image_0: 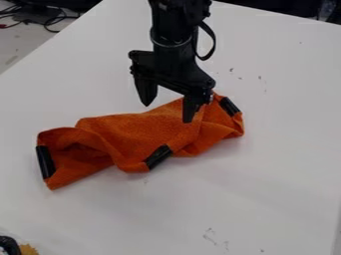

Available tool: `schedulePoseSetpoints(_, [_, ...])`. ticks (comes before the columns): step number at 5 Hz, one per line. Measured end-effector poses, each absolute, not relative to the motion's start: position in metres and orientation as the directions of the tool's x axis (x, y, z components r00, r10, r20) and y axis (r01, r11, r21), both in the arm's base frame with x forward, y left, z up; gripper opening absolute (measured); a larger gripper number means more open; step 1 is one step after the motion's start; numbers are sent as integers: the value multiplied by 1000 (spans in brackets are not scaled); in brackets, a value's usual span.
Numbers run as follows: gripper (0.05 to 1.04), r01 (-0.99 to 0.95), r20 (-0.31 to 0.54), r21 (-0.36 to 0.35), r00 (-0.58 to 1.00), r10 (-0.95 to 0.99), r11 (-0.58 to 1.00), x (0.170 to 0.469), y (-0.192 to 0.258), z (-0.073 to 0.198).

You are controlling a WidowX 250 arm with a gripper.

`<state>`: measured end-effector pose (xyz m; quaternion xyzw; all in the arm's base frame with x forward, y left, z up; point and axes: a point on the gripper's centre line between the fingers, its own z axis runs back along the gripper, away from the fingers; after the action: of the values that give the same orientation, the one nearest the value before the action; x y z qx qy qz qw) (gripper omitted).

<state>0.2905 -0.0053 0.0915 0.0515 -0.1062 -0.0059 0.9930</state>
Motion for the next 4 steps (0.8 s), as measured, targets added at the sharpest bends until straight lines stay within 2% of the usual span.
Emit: schedulePoseSetpoints(4, [1001,-46,155,54,987,38,997,273,1,53])
